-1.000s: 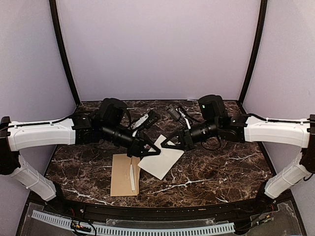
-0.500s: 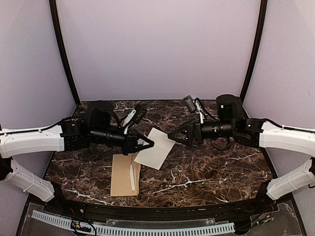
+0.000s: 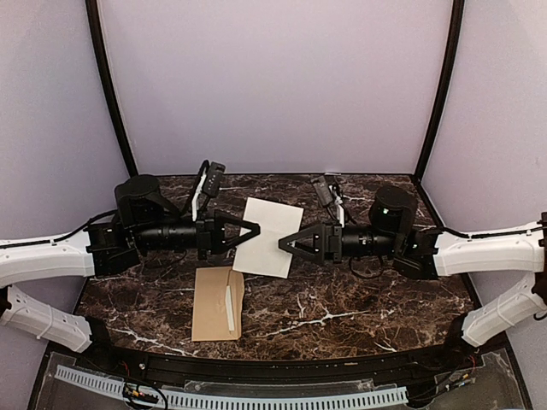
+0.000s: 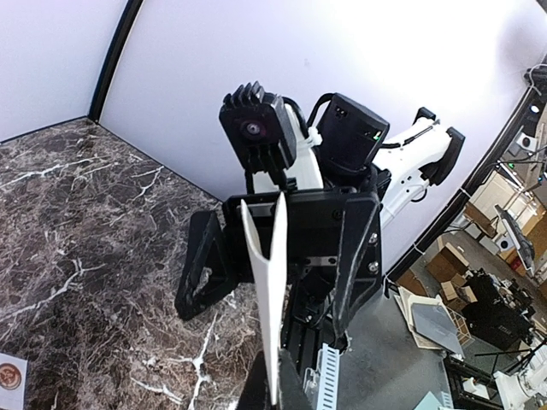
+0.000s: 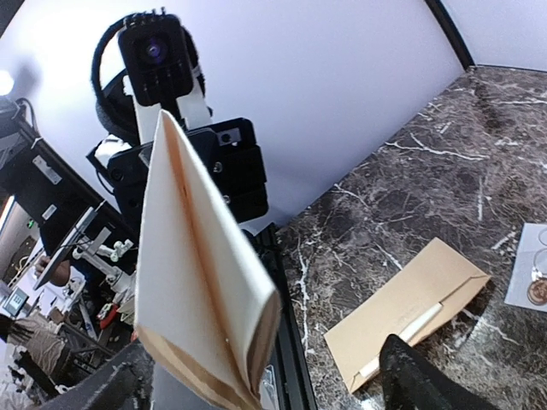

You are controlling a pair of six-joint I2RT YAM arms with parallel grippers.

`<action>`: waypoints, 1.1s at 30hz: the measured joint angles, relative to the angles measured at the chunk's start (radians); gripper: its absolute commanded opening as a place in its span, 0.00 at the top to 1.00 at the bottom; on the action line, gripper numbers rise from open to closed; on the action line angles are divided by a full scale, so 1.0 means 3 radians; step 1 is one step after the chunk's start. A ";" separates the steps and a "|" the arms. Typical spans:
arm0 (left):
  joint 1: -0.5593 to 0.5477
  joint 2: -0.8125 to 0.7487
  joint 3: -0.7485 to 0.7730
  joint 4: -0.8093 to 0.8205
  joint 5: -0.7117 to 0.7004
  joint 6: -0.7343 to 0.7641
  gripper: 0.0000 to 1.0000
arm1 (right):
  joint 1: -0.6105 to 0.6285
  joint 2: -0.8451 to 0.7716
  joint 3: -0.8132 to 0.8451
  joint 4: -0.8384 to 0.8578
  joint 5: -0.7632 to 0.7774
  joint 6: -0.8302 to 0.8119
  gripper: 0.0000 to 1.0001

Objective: Place the letter into the envelope and seal it

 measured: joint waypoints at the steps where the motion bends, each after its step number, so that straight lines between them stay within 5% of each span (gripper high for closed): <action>1: 0.0000 0.0000 -0.0003 0.0042 0.0038 -0.0023 1.00 | 0.0025 0.0046 0.0008 0.0092 -0.0027 0.0047 0.29; 12: 0.0000 -0.0001 -0.0072 0.0285 0.0243 -0.0164 1.00 | 0.0125 0.0281 0.0066 0.0801 -0.0163 0.0342 1.00; 15: 0.0000 -0.0014 -0.0075 0.0281 0.0226 -0.0168 0.88 | 0.0131 0.0284 0.0067 0.0909 -0.0165 0.0381 1.00; 18: 0.0000 -0.0039 -0.0075 0.0220 0.0161 -0.0142 0.52 | 0.0135 0.0273 0.0067 0.0875 -0.0116 0.0365 1.00; 21: 0.0001 -0.0084 -0.0074 0.0008 -0.0031 -0.0122 0.31 | 0.0132 0.0168 0.0072 0.0567 0.0070 0.0280 1.00; 25: 0.0098 -0.0189 -0.0098 -0.0369 -0.0287 -0.0160 0.25 | 0.0109 0.0003 0.0188 -0.0061 0.0415 0.0145 1.00; 33: 0.0896 -0.0422 -0.0807 -0.1003 -0.0567 -0.0614 0.25 | 0.0112 0.0328 0.0642 -0.1045 0.0804 0.0071 1.00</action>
